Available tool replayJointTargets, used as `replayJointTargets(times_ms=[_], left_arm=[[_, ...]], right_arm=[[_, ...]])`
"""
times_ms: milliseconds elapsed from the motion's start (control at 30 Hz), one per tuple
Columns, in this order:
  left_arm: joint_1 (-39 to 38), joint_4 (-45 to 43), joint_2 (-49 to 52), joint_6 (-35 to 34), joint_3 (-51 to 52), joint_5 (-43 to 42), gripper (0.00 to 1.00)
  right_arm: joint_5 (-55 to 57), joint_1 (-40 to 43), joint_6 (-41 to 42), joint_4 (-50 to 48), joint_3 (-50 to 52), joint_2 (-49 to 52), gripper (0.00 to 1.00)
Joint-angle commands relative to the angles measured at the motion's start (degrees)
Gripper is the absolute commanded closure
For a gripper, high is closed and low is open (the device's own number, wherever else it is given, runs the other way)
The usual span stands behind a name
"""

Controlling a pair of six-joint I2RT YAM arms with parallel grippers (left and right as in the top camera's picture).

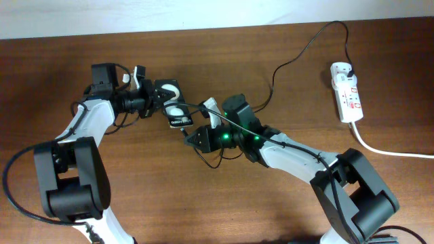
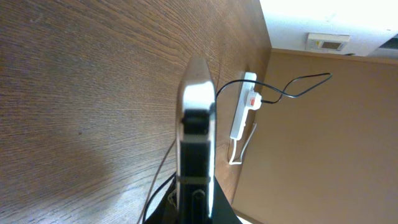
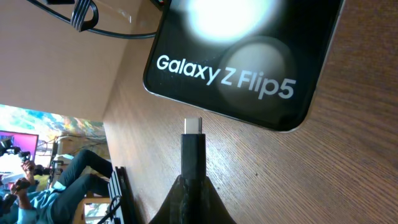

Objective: Plug charger to phone and switch on socket

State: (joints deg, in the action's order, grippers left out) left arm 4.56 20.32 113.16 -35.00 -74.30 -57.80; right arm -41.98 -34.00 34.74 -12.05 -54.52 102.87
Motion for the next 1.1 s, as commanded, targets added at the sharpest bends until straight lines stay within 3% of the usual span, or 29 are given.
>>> replayJointTargets(times_ms=[0,433,567,767,833,1067], left_arm=[[-0.2,-0.1,0.0,-0.1,-0.4,-0.9,1.0],[-0.2,0.3,0.0,-0.2,-0.4,-1.3,1.0],[-0.2,0.3,0.0,-0.2,-0.4,-1.3,1.0],[-1.4,0.1,0.0,-0.2,-0.4,-1.3,1.0],[-1.4,0.1,0.0,-0.2,-0.4,-4.3,1.0],[-1.4,0.1,0.0,-0.2,-0.4,-6.5,1.0]], right_arm=[[0.2,-0.1,-0.2,-0.2,0.3,-0.8,0.96],[6.6,-0.1,0.7,-0.6,0.3,-0.8,0.96],[8.2,-0.1,5.5,-5.0,0.3,-0.8,0.96],[12.3,-0.1,10.2,-4.9,0.3,-0.8,0.96],[17.5,-0.1,15.2,-4.5,0.3,-0.8,0.96],[18.7,-0.2,15.2,-3.8,0.3,-0.8,0.96]])
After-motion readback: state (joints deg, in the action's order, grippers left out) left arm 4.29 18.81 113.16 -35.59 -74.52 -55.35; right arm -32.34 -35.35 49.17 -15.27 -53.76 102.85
